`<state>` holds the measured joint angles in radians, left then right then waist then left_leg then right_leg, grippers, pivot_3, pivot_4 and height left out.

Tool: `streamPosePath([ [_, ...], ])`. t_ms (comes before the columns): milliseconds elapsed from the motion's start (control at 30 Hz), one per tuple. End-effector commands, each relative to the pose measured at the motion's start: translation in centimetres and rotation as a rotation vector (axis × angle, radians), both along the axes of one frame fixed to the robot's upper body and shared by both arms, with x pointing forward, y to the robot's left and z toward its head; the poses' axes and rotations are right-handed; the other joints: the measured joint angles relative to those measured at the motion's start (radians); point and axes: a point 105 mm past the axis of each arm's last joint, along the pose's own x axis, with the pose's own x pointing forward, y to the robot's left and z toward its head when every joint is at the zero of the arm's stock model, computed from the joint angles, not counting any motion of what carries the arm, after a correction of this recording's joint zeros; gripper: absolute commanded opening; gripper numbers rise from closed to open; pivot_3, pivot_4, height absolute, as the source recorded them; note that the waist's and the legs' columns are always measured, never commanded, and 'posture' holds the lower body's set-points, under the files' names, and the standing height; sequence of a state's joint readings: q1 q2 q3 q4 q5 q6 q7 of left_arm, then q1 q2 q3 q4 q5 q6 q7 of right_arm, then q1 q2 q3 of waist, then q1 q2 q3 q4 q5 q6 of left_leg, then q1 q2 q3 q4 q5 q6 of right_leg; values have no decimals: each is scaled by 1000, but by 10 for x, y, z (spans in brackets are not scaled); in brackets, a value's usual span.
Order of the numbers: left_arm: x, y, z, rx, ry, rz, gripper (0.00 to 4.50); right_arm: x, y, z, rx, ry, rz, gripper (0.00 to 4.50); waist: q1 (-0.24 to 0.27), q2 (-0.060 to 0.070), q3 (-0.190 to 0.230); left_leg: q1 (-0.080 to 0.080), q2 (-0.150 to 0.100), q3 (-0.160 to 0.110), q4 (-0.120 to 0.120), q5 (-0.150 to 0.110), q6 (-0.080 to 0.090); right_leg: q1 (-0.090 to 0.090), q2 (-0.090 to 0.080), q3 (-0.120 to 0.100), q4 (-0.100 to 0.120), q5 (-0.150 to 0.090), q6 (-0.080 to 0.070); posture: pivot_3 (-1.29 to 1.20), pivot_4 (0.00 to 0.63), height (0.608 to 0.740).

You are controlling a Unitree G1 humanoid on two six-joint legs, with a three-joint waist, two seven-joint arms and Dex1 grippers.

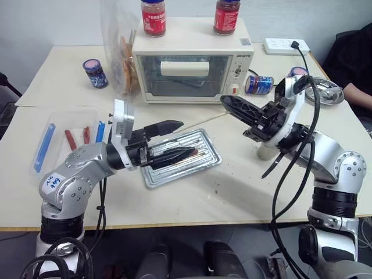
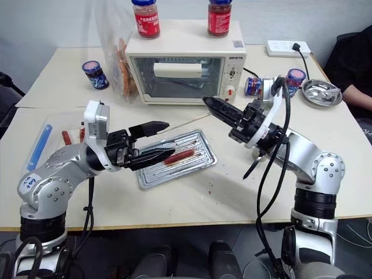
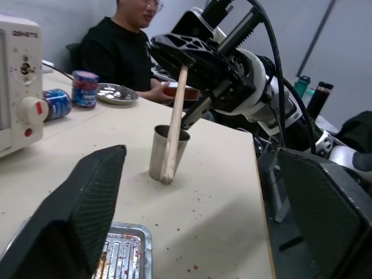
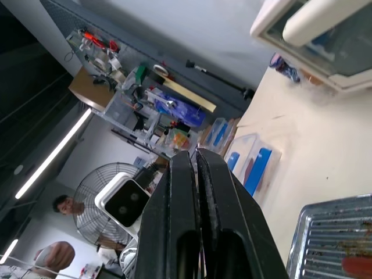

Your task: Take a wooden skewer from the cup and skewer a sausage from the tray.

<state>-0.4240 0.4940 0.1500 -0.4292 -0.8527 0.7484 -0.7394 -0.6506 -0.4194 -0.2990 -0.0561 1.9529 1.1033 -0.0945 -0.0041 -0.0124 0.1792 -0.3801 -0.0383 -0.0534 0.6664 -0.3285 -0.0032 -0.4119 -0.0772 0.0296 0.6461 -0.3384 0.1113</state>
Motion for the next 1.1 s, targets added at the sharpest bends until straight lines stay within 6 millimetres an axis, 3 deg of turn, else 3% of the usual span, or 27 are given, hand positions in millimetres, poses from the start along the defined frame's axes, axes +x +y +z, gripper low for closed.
streamPosePath([
  [33,-2,-2,10,-30,-73,28,3312,-6,0,14,19,-51,25,0,0,0,0,0,0,0,0,0,0,0,0,0,0,0,0,0,150,740],
  [233,5,-12,15,-55,-105,42,1892,-8,4,13,13,-55,42,0,0,0,0,0,0,0,0,0,0,0,0,0,1,0,0,0,150,740],
  [600,9,-18,20,-83,-134,21,1892,-8,5,16,2,-66,47,0,-3,0,0,0,0,0,0,0,0,-1,0,0,1,0,0,0,150,740],
  [833,12,-19,17,-59,-142,34,497,-9,4,17,3,-71,49,0,-3,0,0,0,0,0,0,0,0,-1,0,0,1,0,0,0,150,740],
  [1100,12,-21,18,-69,-146,19,497,-8,3,16,4,-66,44,0,-3,0,0,0,0,0,0,0,0,-1,0,0,1,0,0,0,150,740],
])
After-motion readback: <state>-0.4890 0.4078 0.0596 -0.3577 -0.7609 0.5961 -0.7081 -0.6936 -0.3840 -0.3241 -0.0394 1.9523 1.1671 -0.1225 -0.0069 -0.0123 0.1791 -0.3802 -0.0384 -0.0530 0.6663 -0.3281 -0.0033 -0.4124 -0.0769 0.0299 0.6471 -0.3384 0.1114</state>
